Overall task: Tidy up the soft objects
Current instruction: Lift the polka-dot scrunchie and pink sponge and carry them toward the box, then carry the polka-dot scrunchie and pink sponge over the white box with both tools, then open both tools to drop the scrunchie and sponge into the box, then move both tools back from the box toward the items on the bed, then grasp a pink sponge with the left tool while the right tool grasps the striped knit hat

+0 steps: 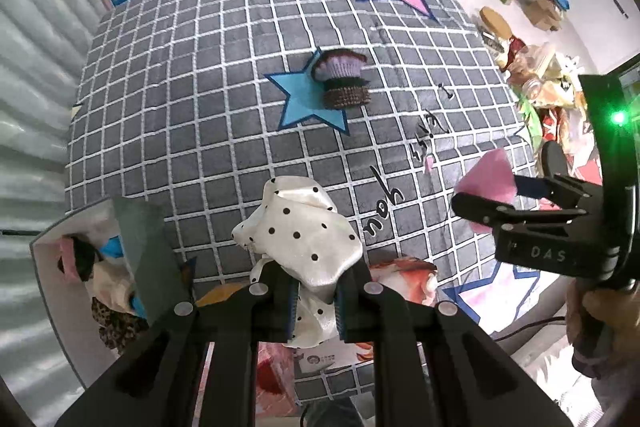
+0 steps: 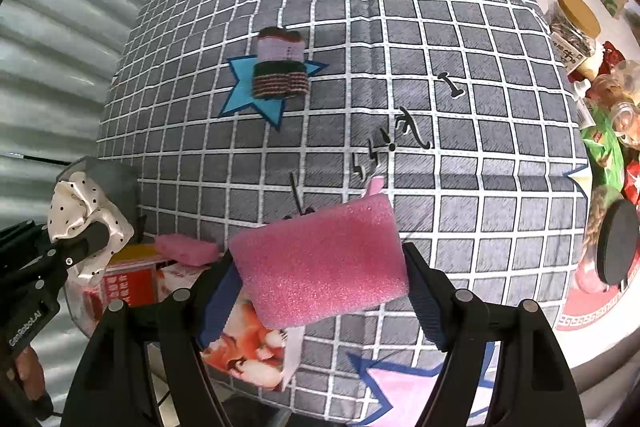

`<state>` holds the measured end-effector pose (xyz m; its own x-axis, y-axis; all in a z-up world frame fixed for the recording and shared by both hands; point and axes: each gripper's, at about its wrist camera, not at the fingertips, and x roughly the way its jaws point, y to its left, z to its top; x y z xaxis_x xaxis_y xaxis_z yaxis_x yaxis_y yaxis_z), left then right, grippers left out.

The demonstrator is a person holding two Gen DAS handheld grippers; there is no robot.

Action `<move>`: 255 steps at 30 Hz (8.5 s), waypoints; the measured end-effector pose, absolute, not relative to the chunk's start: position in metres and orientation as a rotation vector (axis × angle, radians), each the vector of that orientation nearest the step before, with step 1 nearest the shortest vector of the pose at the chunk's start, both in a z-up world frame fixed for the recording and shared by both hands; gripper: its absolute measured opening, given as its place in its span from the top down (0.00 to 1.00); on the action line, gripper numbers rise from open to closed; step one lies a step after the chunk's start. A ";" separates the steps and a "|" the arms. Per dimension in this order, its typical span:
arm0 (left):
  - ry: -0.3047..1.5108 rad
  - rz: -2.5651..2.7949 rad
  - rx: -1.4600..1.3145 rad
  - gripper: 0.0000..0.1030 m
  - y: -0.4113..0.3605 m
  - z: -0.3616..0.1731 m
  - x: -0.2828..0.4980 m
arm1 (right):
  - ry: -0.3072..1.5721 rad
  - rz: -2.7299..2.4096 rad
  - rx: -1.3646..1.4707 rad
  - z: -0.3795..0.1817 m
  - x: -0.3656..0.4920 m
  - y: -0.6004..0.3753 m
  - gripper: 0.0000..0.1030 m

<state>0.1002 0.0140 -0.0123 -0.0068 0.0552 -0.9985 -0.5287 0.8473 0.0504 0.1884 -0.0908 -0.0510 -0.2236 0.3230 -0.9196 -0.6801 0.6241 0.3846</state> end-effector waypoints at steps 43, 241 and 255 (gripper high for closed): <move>1.282 0.832 -0.618 0.85 0.073 0.077 -0.132 | 1.294 1.341 -0.617 0.070 -0.036 0.014 0.25; 2.499 0.399 -0.576 0.28 0.036 -0.268 0.108 | 1.968 0.904 -0.025 -0.134 0.247 -0.075 0.00; 2.109 0.637 -0.584 0.28 0.079 -0.177 0.106 | 1.845 0.980 -0.167 -0.128 0.251 0.011 0.00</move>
<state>0.1057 0.0794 -0.1775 -0.5425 -0.1792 -0.8207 -0.6035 0.7627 0.2324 0.2510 0.0110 -0.1281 -0.4918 0.2989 -0.8178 -0.5098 0.6625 0.5487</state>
